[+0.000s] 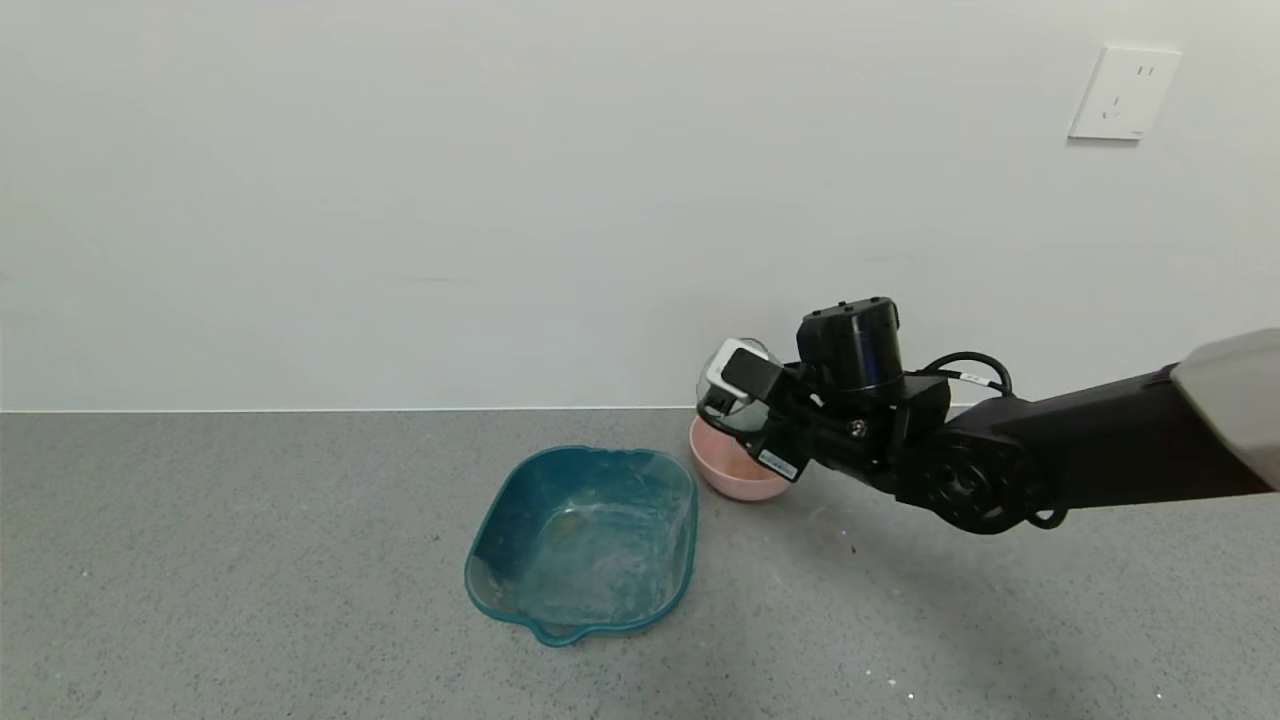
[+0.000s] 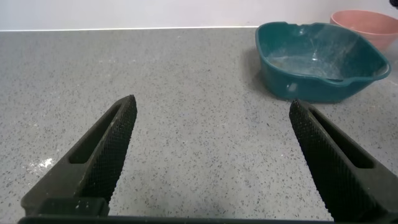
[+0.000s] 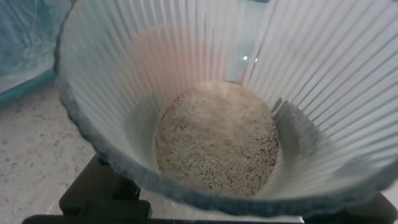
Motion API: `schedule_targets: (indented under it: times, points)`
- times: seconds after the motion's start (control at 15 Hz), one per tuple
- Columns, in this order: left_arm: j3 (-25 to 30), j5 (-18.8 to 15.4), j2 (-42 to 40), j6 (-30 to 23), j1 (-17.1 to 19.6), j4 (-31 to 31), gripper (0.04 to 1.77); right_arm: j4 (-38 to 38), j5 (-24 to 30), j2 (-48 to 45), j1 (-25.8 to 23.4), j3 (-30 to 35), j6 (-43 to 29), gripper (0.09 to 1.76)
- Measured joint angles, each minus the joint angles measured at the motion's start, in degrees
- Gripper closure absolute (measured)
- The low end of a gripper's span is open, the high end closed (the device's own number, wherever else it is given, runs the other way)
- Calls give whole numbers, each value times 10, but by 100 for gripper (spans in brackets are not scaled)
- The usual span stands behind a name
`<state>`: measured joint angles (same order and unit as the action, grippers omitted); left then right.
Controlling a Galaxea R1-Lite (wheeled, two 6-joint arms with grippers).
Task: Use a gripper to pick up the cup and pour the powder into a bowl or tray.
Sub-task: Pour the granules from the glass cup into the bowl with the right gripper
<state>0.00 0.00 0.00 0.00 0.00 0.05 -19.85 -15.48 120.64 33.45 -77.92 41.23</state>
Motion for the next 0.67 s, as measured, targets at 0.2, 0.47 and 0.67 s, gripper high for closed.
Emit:
schedule_targets:
  times: [0.2,0.47,0.67]
  points:
    - [0,0,0,0,0,0,5,0,-51,35,15,-30,38,50]
    - [0,0,0,0,0,0,5,-1,-89,71,34,-63,94,50]
    - [0,0,0,0,-1,0,5,-5,-99,83,42,-72,152,50]
